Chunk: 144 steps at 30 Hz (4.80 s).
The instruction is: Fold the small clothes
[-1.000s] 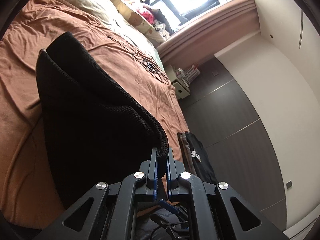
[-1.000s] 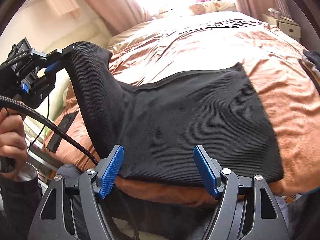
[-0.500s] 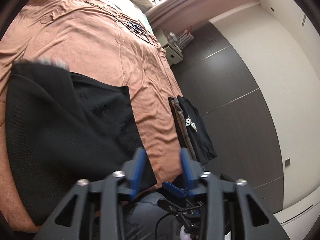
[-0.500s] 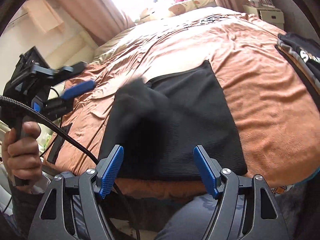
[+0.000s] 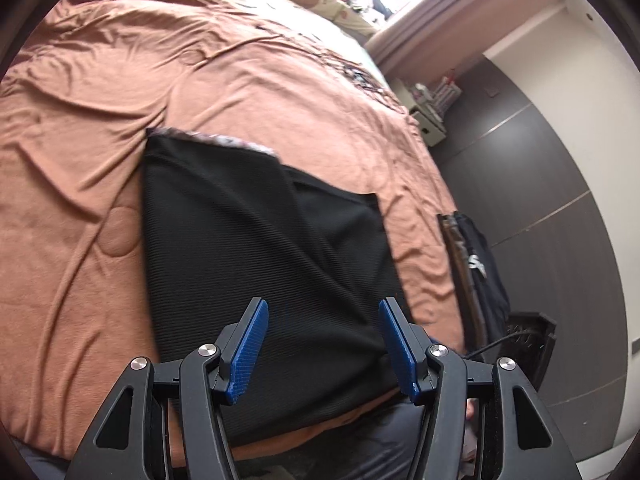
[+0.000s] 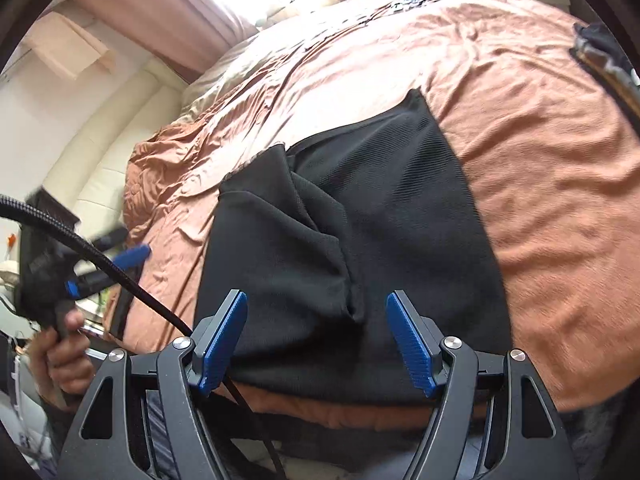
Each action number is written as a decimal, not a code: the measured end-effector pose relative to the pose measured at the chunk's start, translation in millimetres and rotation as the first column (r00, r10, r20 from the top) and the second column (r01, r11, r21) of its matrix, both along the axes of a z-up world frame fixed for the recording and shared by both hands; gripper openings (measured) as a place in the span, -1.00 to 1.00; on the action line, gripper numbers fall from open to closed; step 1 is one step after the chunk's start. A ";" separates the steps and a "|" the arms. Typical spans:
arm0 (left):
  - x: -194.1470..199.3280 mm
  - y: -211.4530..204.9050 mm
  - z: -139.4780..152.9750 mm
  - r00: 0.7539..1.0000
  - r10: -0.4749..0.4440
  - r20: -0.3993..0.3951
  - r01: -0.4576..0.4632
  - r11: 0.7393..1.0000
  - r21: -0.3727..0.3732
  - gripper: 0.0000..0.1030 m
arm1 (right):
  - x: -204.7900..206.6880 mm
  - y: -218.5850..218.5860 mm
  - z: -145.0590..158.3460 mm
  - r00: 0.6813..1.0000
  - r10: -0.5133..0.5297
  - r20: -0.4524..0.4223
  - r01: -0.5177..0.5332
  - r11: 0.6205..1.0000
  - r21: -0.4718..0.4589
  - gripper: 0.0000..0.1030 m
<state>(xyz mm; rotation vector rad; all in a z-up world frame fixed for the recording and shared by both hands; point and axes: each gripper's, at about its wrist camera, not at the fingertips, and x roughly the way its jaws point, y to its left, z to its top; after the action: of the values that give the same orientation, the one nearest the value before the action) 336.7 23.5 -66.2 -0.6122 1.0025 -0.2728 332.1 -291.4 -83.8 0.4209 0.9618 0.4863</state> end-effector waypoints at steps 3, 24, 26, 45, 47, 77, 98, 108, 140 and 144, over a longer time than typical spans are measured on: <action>3.0 15.6 -21.1 0.998 0.040 -0.041 -0.040 0.999 0.001 0.14 | 20.3 5.0 -9.9 1.000 0.011 -0.027 -0.011 1.000 0.022 0.38; 35.2 52.6 -110.6 0.968 0.118 -0.220 -0.104 0.992 0.074 0.02 | 154.8 26.0 -78.2 0.965 0.142 -0.218 -0.089 0.967 0.237 0.01; 36.7 53.1 -117.0 0.964 0.123 -0.235 -0.110 0.991 0.070 0.01 | 162.5 27.2 -82.7 0.960 0.161 -0.230 -0.102 0.963 0.249 -0.02; 19.0 33.3 -109.6 0.963 0.135 -0.235 -0.114 0.988 0.102 -0.06 | 163.0 56.1 -50.9 0.964 0.215 -0.156 -0.222 0.975 -0.031 -0.92; 13.7 31.8 -108.5 0.963 0.136 -0.234 -0.118 0.989 0.091 -0.06 | 158.0 52.5 -43.7 0.969 0.206 -0.140 -0.215 0.975 -0.053 -0.92; -2.8 -26.9 -109.3 0.973 0.025 -0.230 0.020 0.981 0.191 -0.06 | 107.7 1.9 -33.3 0.989 0.033 -0.147 -0.045 0.996 -0.078 -0.89; 3.5 -45.6 -110.4 0.973 0.008 -0.232 0.047 0.973 0.228 -0.06 | 97.7 -19.9 -30.2 0.994 -0.032 -0.106 0.017 0.990 -0.138 -0.93; 21.8 -35.5 -85.6 0.989 0.039 -0.145 -0.007 0.977 0.212 -0.06 | 106.3 -34.5 -43.8 0.986 0.005 -0.169 0.012 0.995 0.100 -0.28; 43.6 -29.2 -88.2 0.991 -0.036 -0.128 0.054 0.988 0.144 -0.13 | 154.0 48.4 8.3 0.984 0.163 -0.071 -0.175 0.959 -0.221 -0.92; 34.1 -14.5 -76.8 0.996 -0.015 -0.090 0.026 0.992 0.122 -0.13 | 128.1 81.0 23.8 0.976 0.217 -0.023 -0.212 0.921 -0.327 -0.92</action>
<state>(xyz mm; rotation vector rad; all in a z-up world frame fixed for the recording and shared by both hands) 370.8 9.0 -143.0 -0.5057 1.1039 -0.2016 460.2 -210.3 -60.0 0.0097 1.0599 0.5144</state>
